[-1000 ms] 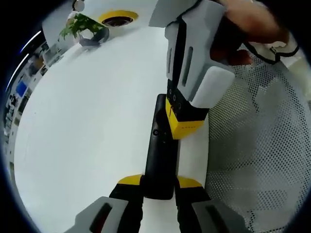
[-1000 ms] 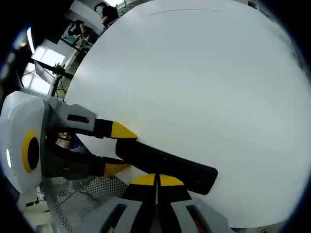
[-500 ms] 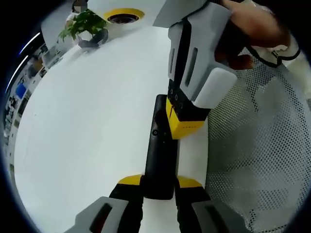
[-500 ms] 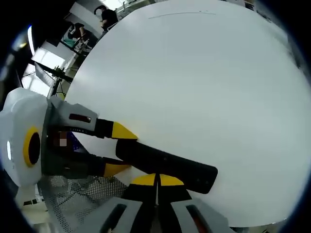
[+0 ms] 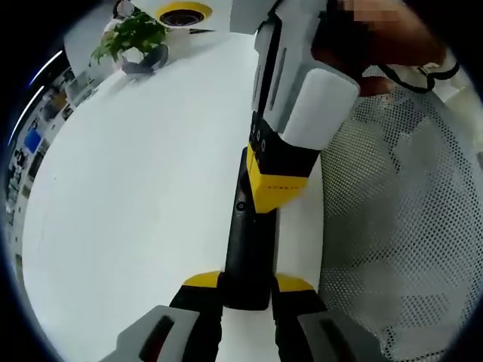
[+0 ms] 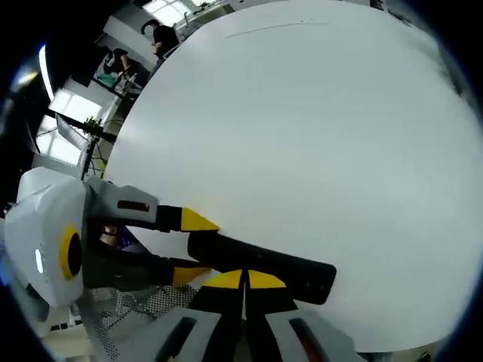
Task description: Press the specified remote control buttons in sequence, fully releasing each button before pressing the next.
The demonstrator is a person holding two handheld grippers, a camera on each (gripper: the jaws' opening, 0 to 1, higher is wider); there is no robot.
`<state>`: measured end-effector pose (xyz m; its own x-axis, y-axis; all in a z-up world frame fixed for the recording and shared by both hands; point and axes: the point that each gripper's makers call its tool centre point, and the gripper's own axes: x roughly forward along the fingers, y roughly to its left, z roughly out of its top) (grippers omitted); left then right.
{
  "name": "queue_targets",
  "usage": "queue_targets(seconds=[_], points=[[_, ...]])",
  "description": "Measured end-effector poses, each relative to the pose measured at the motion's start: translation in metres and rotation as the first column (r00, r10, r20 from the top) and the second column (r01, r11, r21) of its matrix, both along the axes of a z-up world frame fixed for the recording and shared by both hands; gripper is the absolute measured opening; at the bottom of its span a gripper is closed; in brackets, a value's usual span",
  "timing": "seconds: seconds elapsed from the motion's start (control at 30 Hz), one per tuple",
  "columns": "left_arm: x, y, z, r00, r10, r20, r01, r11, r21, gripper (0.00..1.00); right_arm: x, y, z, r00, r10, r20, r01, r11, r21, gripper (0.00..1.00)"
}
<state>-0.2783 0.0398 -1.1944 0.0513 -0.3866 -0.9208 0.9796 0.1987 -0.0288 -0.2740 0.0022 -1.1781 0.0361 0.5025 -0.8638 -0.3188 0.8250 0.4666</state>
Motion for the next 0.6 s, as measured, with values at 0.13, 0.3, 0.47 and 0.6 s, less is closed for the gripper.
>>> queue_targets(seconds=[0.13,0.3,0.47,0.6], points=[[0.000,0.000,0.000,1.000,0.009,-0.001,-0.009,1.000,-0.005,0.24,0.000,0.002,-0.001,1.000,0.003,0.010,-0.003,1.000,-0.005,0.00],[0.000,0.000,0.000,1.000,0.014,-0.002,-0.014,1.000,-0.008,0.24,0.002,0.008,-0.001,1.000,-0.006,0.012,0.006,1.000,0.017,0.00],[0.000,0.000,0.000,1.000,0.014,-0.004,-0.014,1.000,-0.006,0.24,0.004,0.012,-0.005,1.000,0.009,0.014,-0.010,1.000,0.012,0.00],[0.000,0.000,0.000,1.000,0.012,-0.004,-0.012,1.000,-0.010,0.24,0.003,0.010,-0.008,1.000,0.022,0.009,-0.022,1.000,0.006,0.00]])
